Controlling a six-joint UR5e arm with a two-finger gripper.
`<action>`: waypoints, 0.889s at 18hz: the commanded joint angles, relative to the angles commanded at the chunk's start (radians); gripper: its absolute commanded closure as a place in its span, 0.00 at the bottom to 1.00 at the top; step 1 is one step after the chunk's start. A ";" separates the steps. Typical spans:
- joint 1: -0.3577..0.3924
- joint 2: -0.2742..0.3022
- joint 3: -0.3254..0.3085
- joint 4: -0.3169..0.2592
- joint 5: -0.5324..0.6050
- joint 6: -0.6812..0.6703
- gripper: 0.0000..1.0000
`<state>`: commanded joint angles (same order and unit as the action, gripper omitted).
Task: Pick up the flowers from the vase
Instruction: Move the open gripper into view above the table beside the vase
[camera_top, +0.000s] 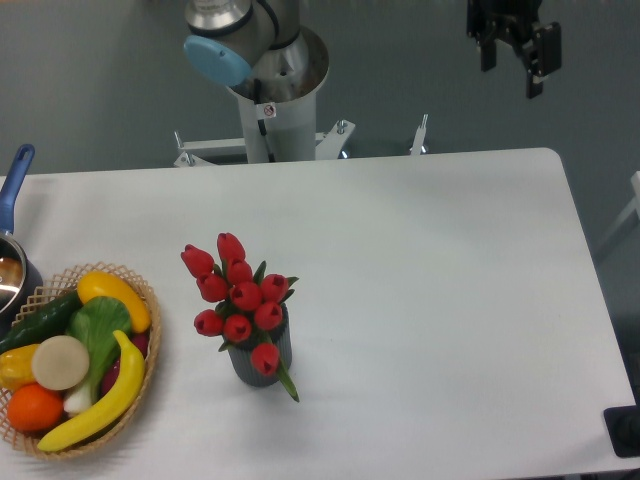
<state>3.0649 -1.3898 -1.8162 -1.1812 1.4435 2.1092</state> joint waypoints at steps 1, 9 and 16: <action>-0.002 0.000 -0.002 0.000 0.000 -0.002 0.00; -0.015 0.008 -0.027 0.002 -0.040 -0.165 0.00; -0.024 0.026 -0.095 0.006 -0.156 -0.408 0.00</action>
<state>3.0404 -1.3637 -1.9113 -1.1750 1.2872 1.7014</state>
